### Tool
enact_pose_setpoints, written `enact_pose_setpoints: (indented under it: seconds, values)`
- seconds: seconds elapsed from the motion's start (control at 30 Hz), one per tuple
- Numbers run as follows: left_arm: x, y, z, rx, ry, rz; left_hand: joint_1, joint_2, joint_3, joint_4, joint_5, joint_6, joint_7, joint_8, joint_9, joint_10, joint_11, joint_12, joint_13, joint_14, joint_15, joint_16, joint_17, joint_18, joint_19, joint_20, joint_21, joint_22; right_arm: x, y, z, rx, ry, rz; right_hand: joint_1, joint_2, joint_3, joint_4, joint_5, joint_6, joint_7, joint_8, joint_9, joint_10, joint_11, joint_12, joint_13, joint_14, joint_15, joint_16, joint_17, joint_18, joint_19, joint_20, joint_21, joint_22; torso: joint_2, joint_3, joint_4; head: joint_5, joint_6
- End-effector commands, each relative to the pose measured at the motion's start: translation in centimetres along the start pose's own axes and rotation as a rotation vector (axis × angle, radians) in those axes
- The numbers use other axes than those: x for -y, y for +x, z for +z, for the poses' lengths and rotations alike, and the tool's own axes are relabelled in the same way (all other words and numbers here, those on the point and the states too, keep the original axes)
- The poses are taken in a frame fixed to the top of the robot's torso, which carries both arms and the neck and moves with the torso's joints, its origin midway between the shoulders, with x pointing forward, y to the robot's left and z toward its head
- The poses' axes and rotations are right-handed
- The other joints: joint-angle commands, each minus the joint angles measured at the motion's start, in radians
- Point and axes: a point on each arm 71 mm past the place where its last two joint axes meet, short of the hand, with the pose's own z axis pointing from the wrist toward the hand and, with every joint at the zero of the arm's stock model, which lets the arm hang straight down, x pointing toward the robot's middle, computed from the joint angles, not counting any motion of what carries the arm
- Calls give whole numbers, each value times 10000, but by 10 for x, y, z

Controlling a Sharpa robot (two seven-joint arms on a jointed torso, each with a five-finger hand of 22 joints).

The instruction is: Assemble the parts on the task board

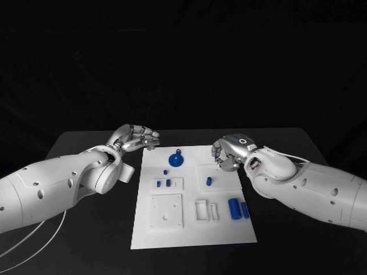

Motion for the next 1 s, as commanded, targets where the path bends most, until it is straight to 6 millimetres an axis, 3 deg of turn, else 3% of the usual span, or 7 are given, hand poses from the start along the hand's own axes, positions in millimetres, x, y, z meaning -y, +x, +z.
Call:
enact_pose_setpoints:
  seconds: [0.03,0.3,0.4,0.6,0.77,0.9,1.0]
  values:
    - [1,-1,1,256,-3,-516,-54,27,-47,-6,-44,-79,-17,32,-10,-25,15,37,-14,18,39,-48,14,24,-33,-12,-68,0,-15,-4,0,279,-417,715,-26,-103,62,-12,-12,52,-15,62,8,359,87,33,7,2,-67,11,9,615,12,-52,31,191,-15,-3,-17,77,29]
    - [-2,-6,0,776,-397,-1362,-64,54,-52,6,-42,-63,-20,47,-9,-4,7,49,-12,36,38,-65,31,26,-22,-10,-78,3,-58,-1,1,255,-1378,1451,-26,-102,68,-5,-12,51,-15,61,8,360,87,30,7,3,-67,9,8,615,13,-54,31,190,-104,2,16,483,1]
    - [-2,-6,1,844,-401,-1395,-68,61,-57,8,-42,-55,-23,56,-8,7,3,56,-11,46,37,-75,41,28,-17,-11,-83,4,-76,1,1,235,-1772,1591,-24,-100,77,1,-11,46,-14,58,6,356,87,23,6,4,-67,6,7,615,16,-58,31,189,-147,-13,44,714,-58]
    - [-2,-4,3,981,-426,-1522,-75,64,-63,12,-43,-48,-25,63,-9,15,-1,60,-11,54,36,-87,52,29,-11,-11,-90,6,-110,22,-5,-141,-2556,1575,-20,-94,87,5,-9,40,-12,53,4,354,88,15,5,7,-67,2,6,615,22,-64,33,187,-223,-55,62,1003,-162]
    - [-1,-2,6,1091,-459,-1654,-78,66,-66,13,-42,-40,-27,71,-9,24,-5,64,-10,59,35,-100,62,30,-7,-11,-97,7,-133,46,-9,-605,-2984,1325,-13,-95,94,3,-9,38,-11,51,2,354,88,9,6,11,-67,0,4,615,29,-70,37,188,-262,-64,58,1198,-255]
    - [1,2,7,1031,-418,-1681,-80,67,-67,15,-42,-37,-28,73,-9,26,-6,66,-10,61,35,-104,64,30,-6,-11,-99,7,-146,59,-11,-842,-3208,1132,-8,-103,98,6,-9,40,-11,50,1,363,83,-3,8,56,-72,-2,-18,615,76,-89,73,197,-233,-66,95,1309,-303]
    - [2,4,8,998,-398,-1693,-80,68,-67,15,-42,-36,-29,75,-9,28,-7,66,-10,61,35,-106,66,30,-5,-11,-101,8,-150,66,-11,-959,-3192,1020,-1,-101,102,6,-8,37,-10,45,-1,365,80,-21,10,109,-78,-5,-52,615,126,-110,116,207,-225,-63,90,1384,-354]
